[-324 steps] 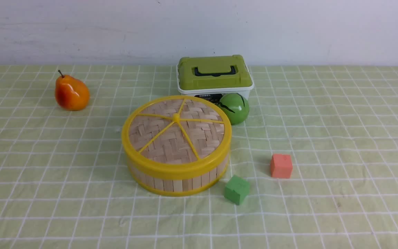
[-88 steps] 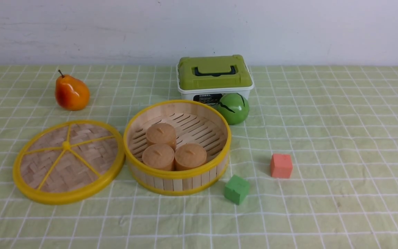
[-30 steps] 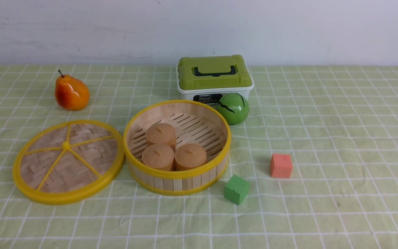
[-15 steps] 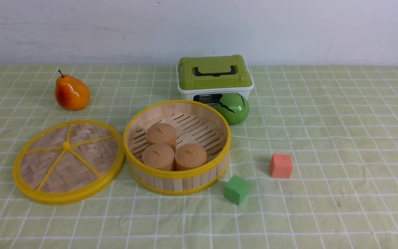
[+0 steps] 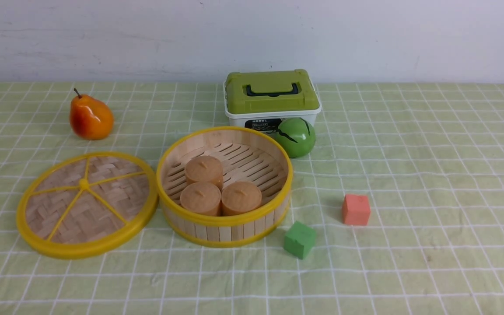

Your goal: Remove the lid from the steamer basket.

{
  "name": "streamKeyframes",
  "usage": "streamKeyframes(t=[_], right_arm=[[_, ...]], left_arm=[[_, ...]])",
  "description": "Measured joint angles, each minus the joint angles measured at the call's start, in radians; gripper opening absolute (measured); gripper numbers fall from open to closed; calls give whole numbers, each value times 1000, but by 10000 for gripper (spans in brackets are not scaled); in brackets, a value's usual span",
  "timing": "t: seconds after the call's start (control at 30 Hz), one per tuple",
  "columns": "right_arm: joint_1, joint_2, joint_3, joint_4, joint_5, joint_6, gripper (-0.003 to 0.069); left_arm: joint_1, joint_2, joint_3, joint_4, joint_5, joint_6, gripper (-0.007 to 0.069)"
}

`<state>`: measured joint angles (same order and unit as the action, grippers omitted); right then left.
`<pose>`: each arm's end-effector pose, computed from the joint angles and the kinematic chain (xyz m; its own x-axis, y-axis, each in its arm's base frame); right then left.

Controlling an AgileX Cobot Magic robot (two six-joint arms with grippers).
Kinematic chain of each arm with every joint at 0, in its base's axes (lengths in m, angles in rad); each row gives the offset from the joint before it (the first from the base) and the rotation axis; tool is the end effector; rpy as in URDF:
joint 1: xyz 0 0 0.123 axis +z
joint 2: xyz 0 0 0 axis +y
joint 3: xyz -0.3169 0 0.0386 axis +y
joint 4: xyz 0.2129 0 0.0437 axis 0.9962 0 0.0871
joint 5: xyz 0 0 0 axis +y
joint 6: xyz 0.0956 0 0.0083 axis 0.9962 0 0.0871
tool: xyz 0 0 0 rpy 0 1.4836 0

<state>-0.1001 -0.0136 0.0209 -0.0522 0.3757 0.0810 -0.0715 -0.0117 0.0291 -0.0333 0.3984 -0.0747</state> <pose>-0.0125 -0.0006 0.1715 -0.2856 0.0613 -0.9564 0.1275 0.9915 0.0255 -0.0130 -0.0003 0.1669 -0.3287 -0.0819 -0.9409 0.0493 0.9934 -0.1037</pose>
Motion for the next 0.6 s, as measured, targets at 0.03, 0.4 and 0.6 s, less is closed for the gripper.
streamKeyframes(t=[0.03,0.4,0.6], right_arm=[[0,0,0,0,0,0,241],[0,0,0,0,0,0,241],[0,0,0,0,0,0,241]], left_arm=[[0,0,0,0,0,0,-1],[0,0,0,0,0,0,8],[0,0,0,0,0,0,17]])
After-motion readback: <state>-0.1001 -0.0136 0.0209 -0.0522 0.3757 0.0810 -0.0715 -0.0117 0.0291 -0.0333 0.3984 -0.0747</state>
